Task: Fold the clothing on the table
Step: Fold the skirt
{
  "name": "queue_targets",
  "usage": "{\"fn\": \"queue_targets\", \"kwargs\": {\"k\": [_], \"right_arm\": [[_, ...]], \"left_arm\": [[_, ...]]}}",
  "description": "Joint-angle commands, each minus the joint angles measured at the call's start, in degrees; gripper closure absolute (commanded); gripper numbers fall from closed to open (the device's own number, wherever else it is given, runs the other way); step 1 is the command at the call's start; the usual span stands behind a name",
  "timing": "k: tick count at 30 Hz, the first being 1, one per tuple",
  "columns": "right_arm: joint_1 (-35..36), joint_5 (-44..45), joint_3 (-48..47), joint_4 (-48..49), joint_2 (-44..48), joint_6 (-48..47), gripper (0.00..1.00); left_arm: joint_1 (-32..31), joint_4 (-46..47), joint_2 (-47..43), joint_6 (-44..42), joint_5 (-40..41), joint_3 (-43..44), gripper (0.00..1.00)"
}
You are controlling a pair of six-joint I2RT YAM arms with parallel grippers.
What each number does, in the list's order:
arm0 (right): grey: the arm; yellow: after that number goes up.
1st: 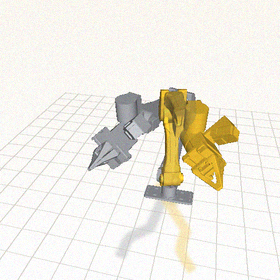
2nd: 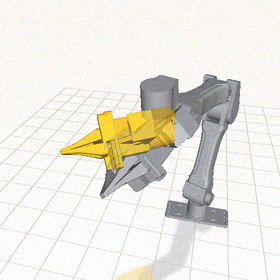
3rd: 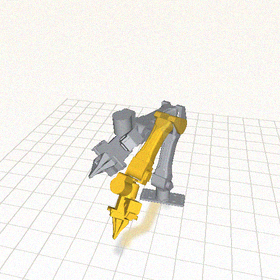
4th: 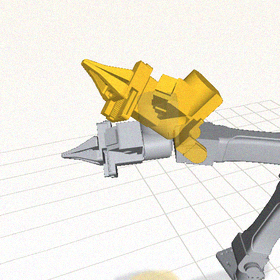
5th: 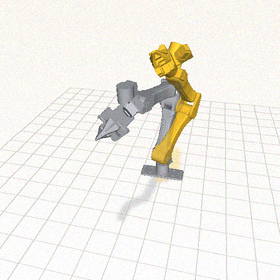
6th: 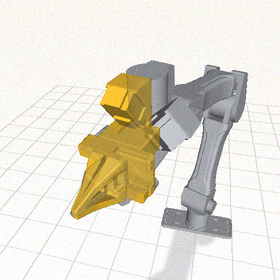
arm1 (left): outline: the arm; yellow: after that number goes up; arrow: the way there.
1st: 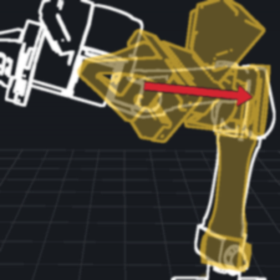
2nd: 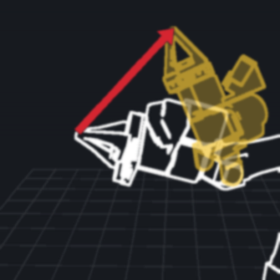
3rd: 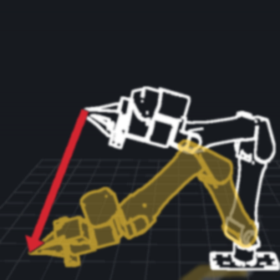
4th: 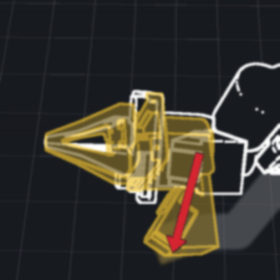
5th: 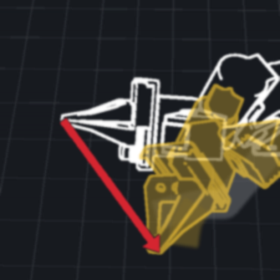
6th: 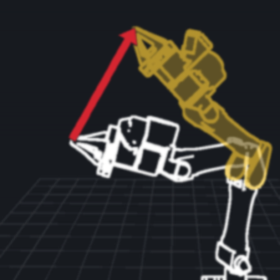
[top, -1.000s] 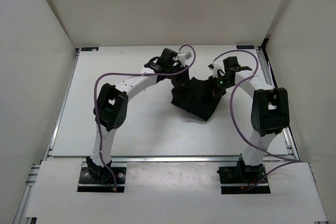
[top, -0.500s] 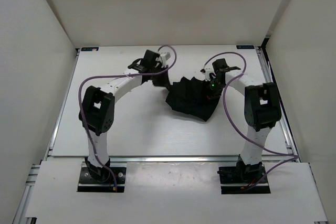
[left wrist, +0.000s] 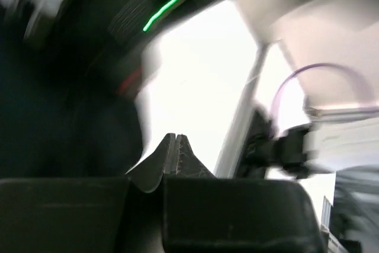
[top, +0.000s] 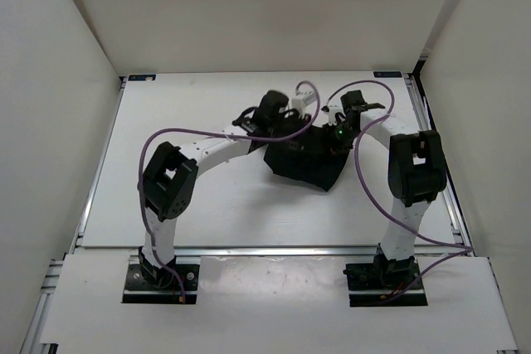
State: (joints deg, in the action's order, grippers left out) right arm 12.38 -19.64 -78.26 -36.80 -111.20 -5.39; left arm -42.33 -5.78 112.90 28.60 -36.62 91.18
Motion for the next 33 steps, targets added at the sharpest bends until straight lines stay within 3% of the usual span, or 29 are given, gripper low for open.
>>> {"fn": "queue_targets", "kwargs": {"k": [1,4,12,20,23,26,28,30,33], "right_arm": [[-1.22,-0.93,-1.46,-0.91,-0.34,-0.68,1.0],[-1.92,-2.59,-1.63,-1.17,-0.86,-1.47,1.0],[-0.87,-5.06,-2.25,-4.43,-2.97,-3.05,1.0],[-2.27,-6.19,-2.16,-3.9,-1.39,-2.78,1.0],[-5.77,-15.92,-3.21,-3.11,1.94,-2.52,1.0],[-10.52,-39.0,-4.62,-2.05,3.44,-2.18,1.0],[-11.41,-48.33,-4.36,-1.62,3.01,-2.52,1.0],[-10.28,-52.95,-3.39,-0.56,1.78,-2.52,1.0],[-8.69,-56.65,-5.41,-2.14,-1.2,-4.37,1.0]], "left_arm": [[4.26,4.62,-4.25,0.85,-0.92,-14.66,1.0],[7.86,6.4,-5.59,-1.95,2.24,-22.16,1.0],[13.68,0.16,2.67,-3.99,5.68,-18.59,1.0],[15.16,4.73,-7.6,-0.84,12.36,-16.03,1.0],[15.09,2.8,-9.1,-1.44,11.93,-11.13,1.0],[12.98,4.88,-8.66,-0.31,10.0,-6.81,0.97],[12.18,10.66,-6.48,3.02,4.49,-7.15,0.92],[11.56,11.76,-2.35,5.31,-1.49,-6.11,1.0],[11.21,14.82,4.85,9.0,-7.57,-6.97,1.0]]}}
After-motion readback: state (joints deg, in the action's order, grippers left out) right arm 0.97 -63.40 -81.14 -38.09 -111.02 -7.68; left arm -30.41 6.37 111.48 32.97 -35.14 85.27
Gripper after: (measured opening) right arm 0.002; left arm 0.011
